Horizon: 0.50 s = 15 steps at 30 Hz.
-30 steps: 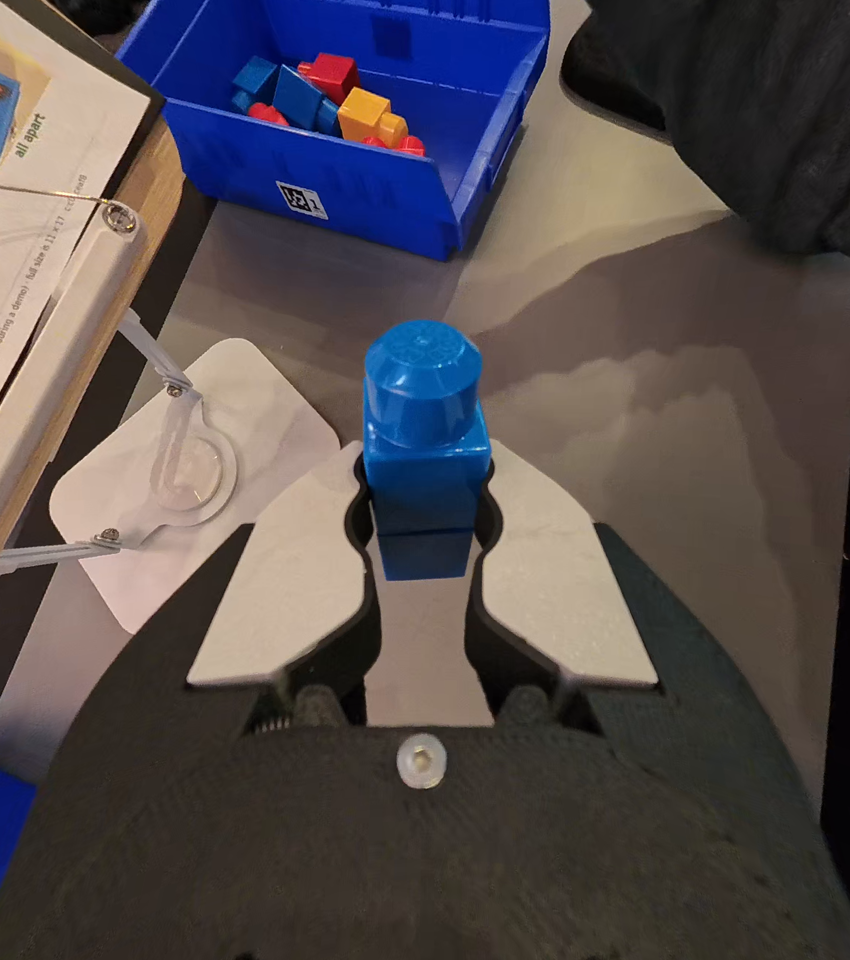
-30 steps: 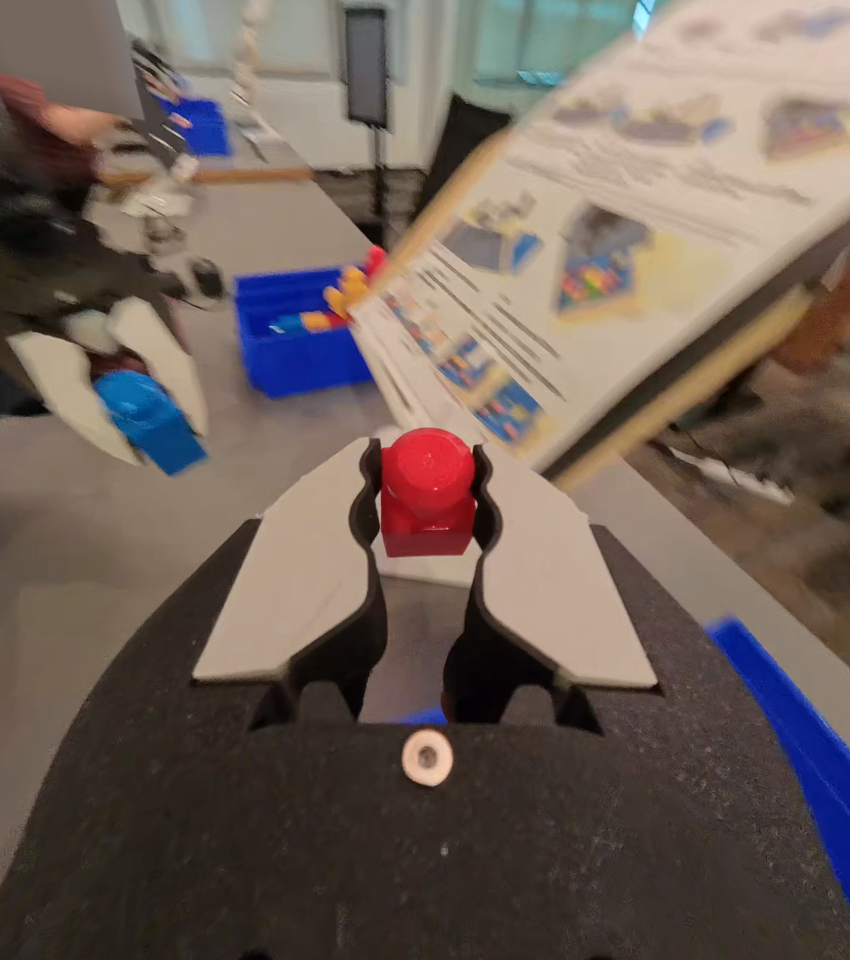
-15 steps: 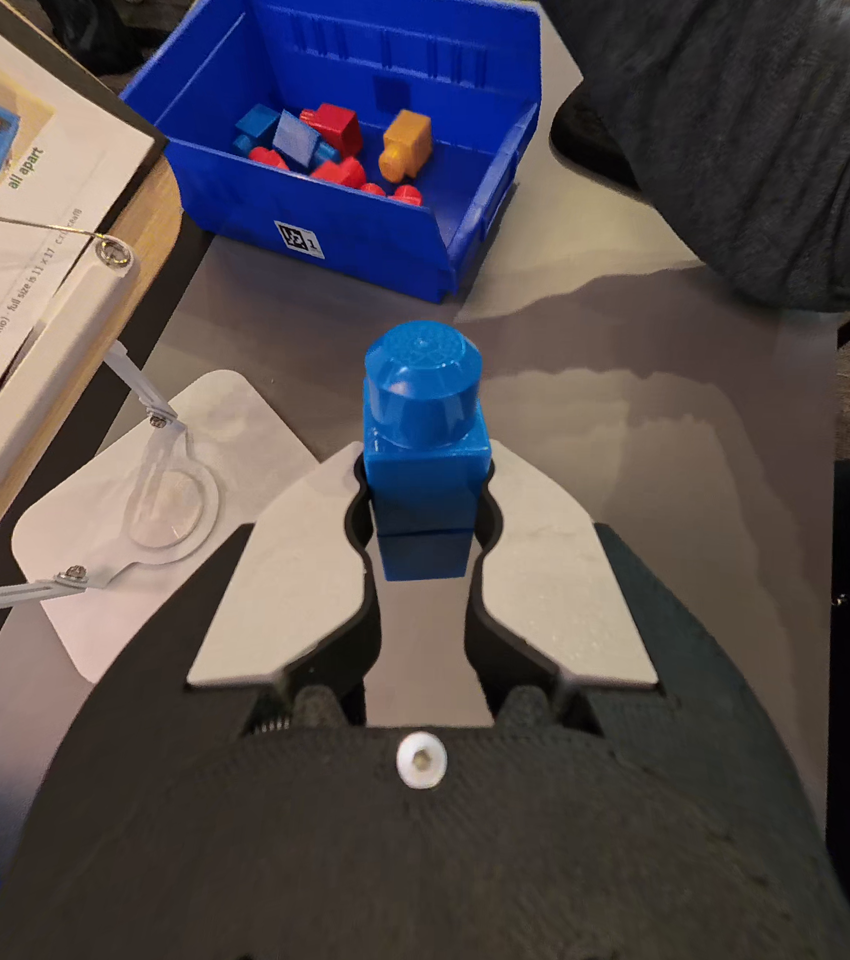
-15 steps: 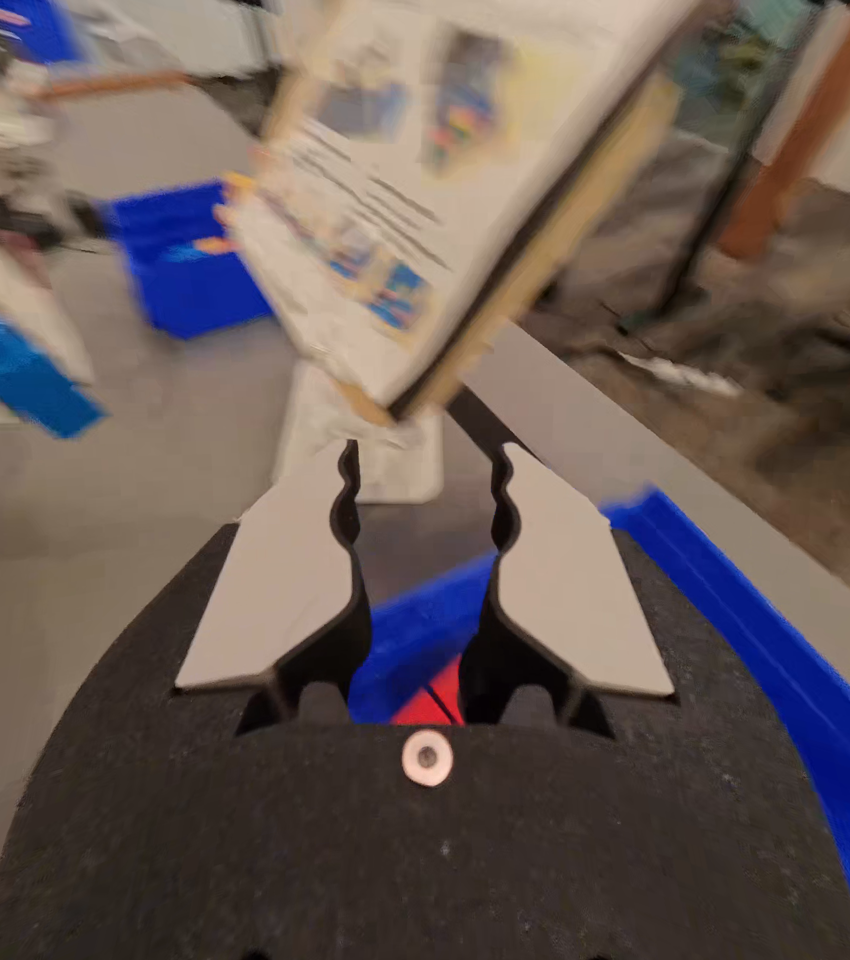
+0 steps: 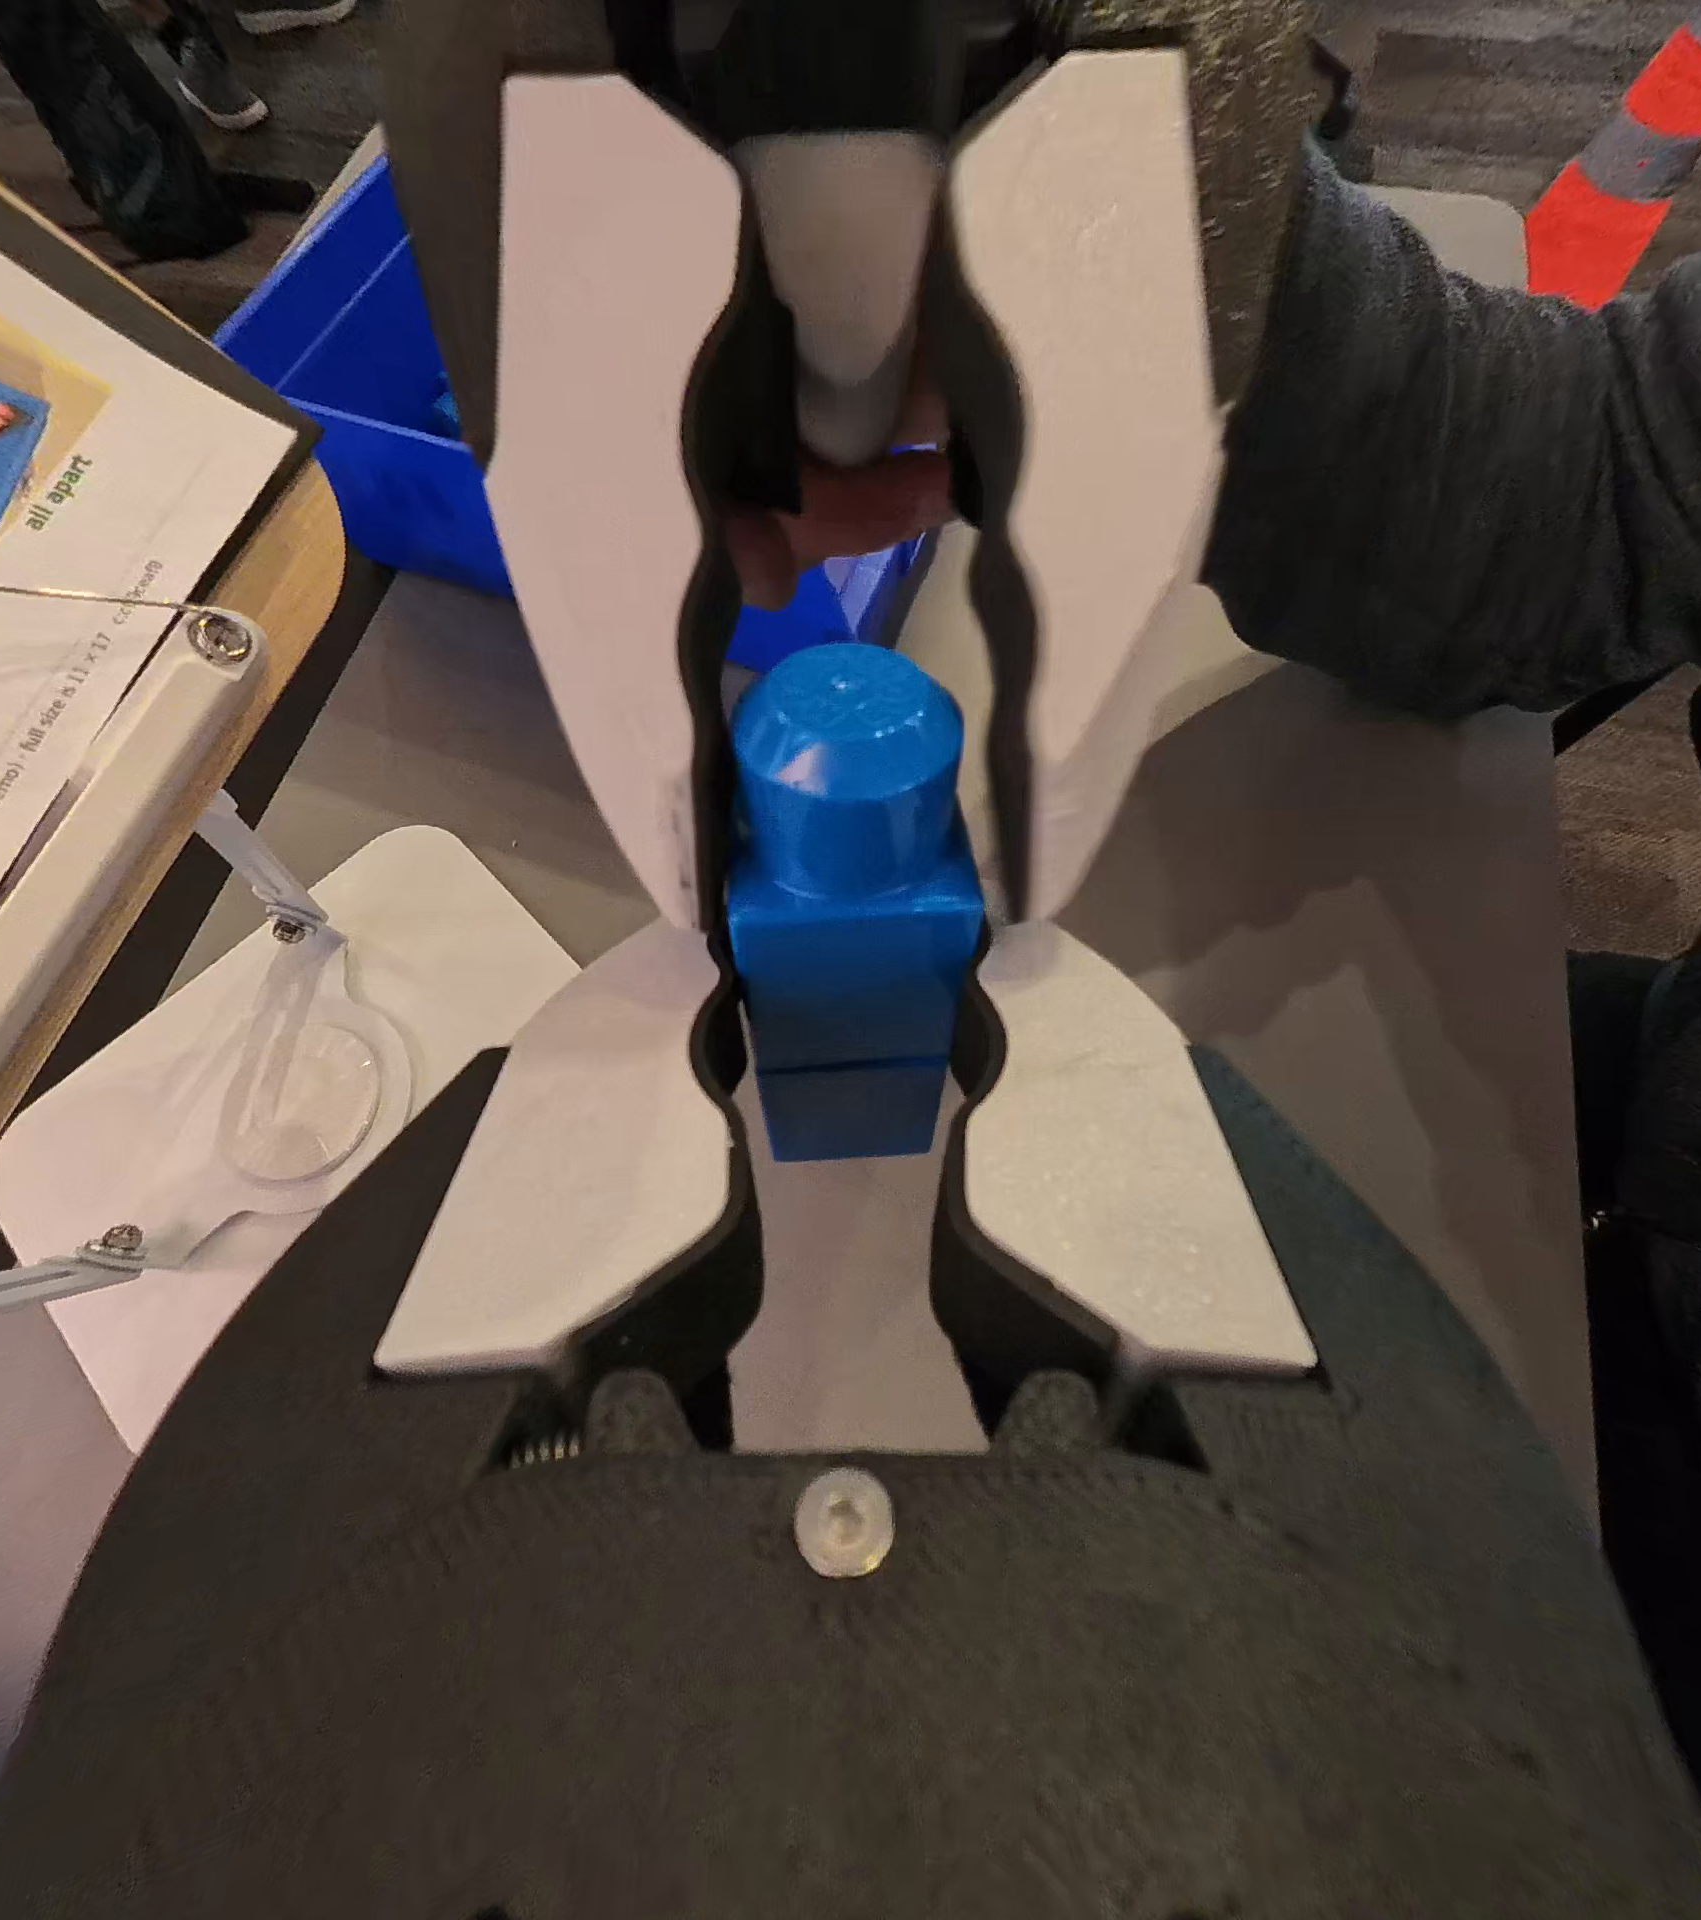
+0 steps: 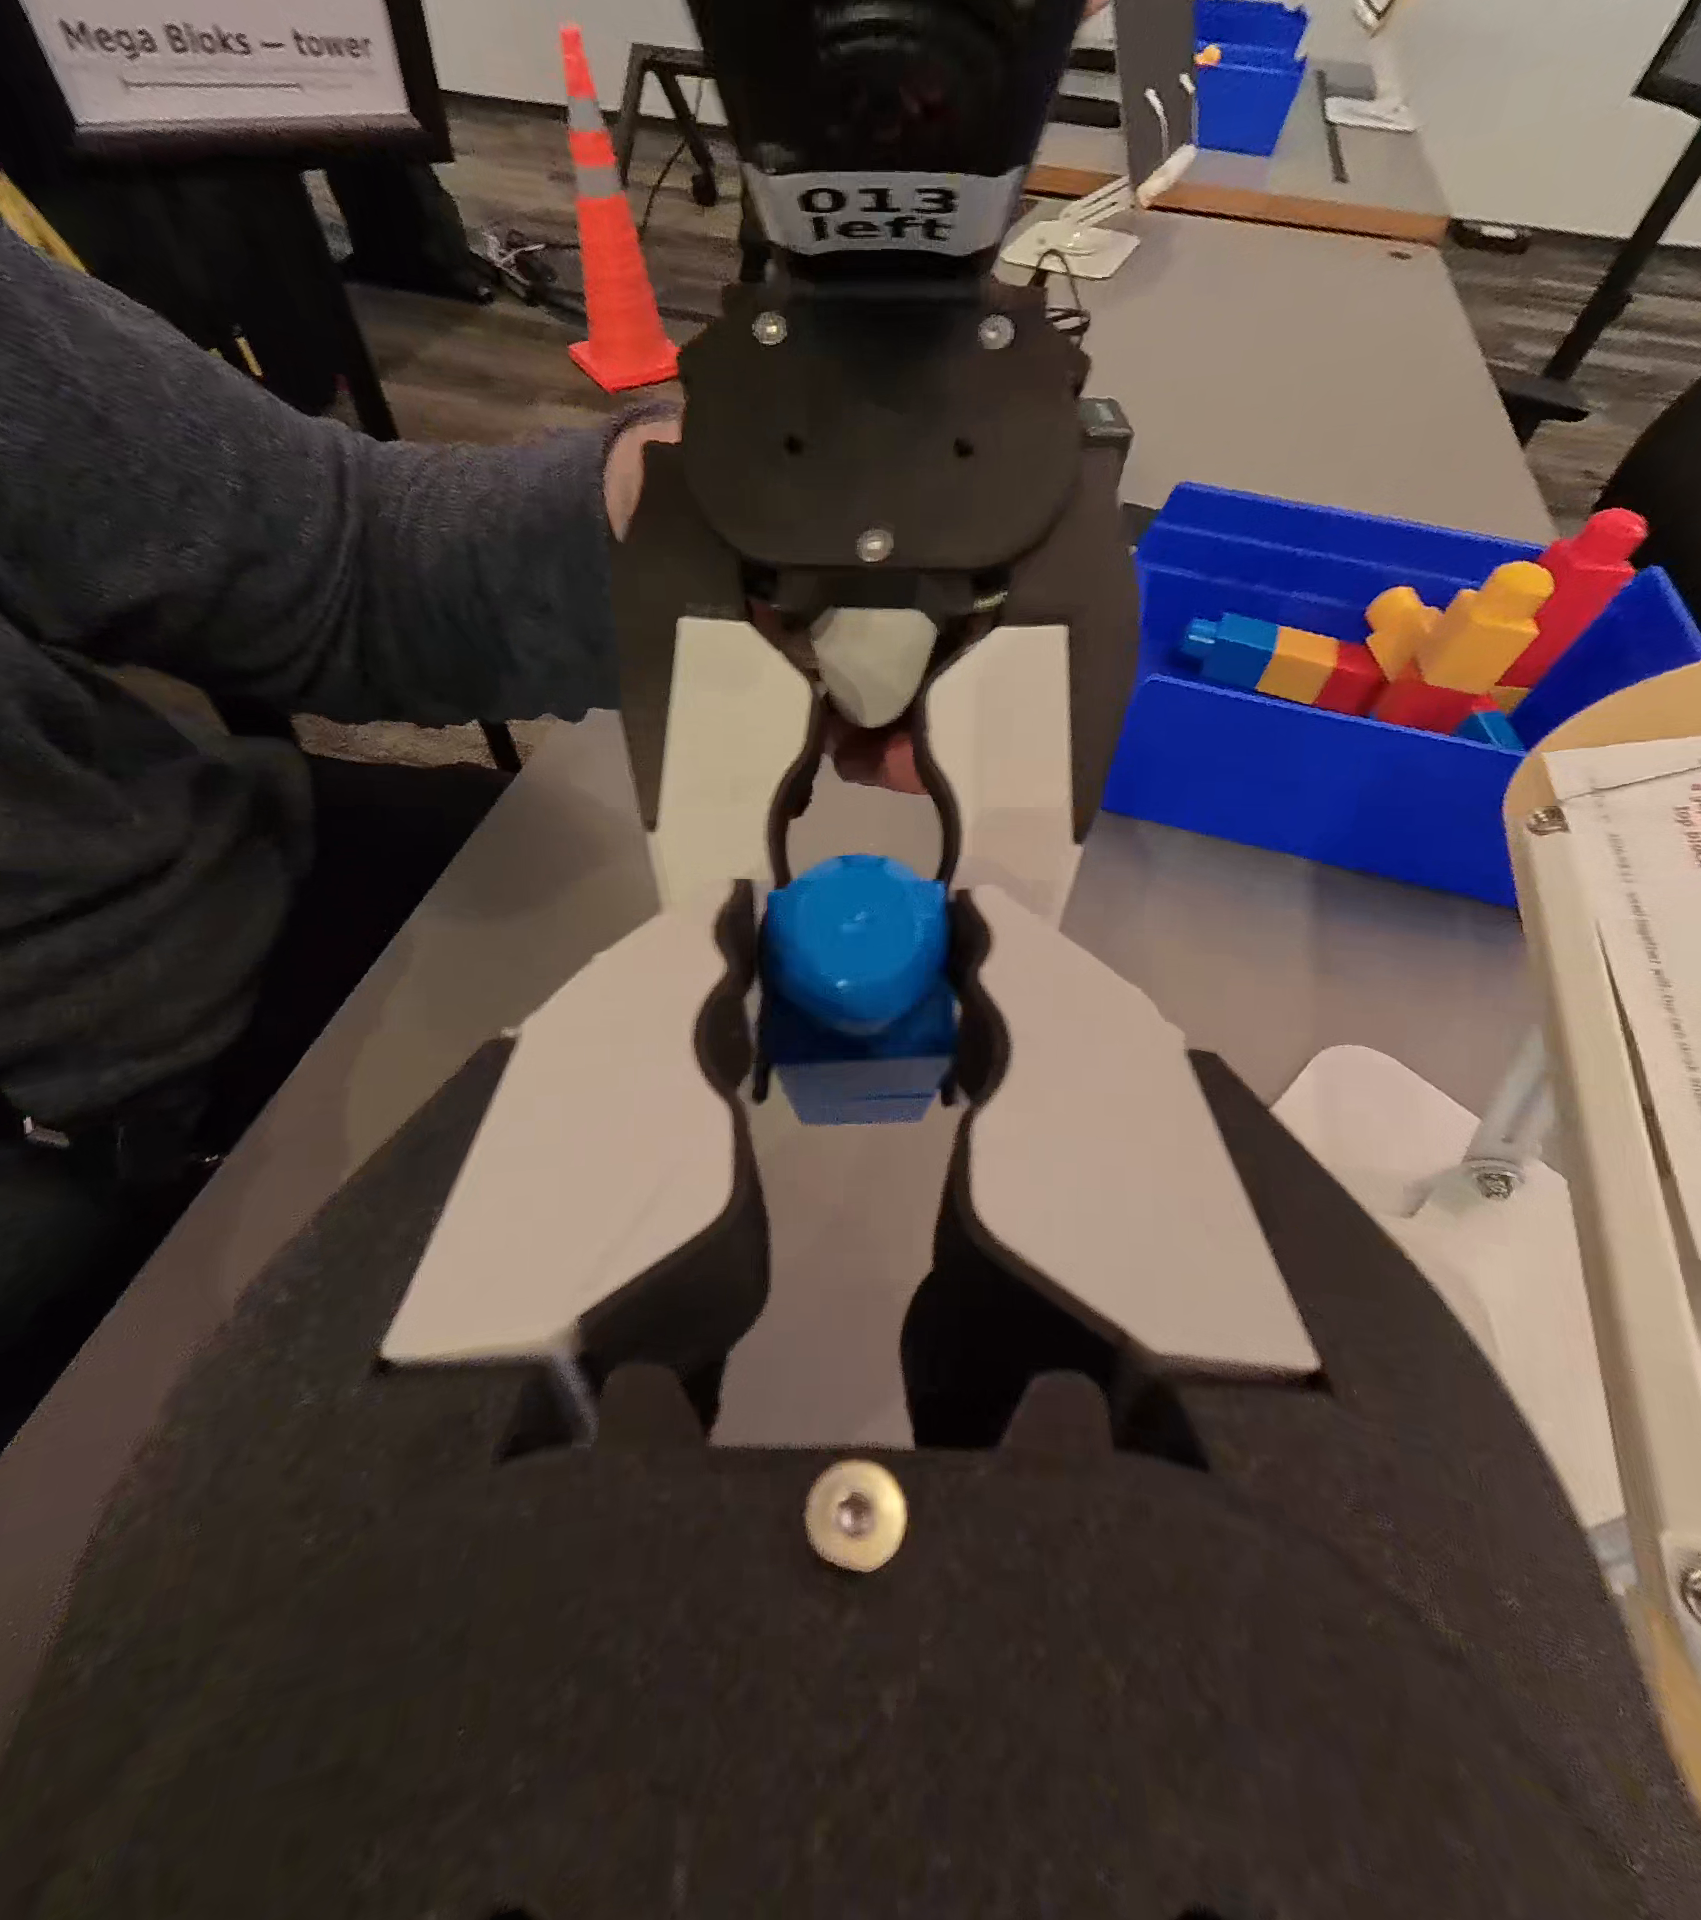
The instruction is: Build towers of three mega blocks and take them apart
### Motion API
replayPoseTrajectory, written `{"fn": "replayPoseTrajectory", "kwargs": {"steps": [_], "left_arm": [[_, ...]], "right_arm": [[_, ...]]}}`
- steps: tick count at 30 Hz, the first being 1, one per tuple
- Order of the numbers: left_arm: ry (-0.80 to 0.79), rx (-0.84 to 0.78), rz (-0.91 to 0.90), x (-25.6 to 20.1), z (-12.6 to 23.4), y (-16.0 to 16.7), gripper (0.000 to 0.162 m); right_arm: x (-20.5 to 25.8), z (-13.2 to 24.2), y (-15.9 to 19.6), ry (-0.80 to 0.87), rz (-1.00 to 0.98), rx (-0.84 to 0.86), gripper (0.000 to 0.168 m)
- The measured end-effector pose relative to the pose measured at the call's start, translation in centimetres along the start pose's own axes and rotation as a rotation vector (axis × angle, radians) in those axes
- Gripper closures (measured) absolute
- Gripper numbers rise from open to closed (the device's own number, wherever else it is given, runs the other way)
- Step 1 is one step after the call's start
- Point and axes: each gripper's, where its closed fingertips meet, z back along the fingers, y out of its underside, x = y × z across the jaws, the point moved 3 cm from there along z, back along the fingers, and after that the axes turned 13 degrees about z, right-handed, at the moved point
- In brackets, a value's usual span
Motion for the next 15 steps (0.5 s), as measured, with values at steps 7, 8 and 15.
{"fn": "replayPoseTrajectory", "kwargs": {"steps": [7,8,15], "left_arm": [[0.011,-0.051,-0.005,-0.1,0.5,-0.2,0.126],[0.005,-0.043,-0.009,0.0,0.5,0.0,0.122],[0.019,-0.032,0.009,0.0,-0.4,1.0,0.125]], "right_arm": [[-0.3,0.2,-0.7,0.014,-0.002,-0.05,0.136],[-0.3,0.4,-1.0,0.018,-0.002,-0.069,0.136],[-0.2,0.6,-1.3,0.029,0.014,-0.067,0.136]]}}
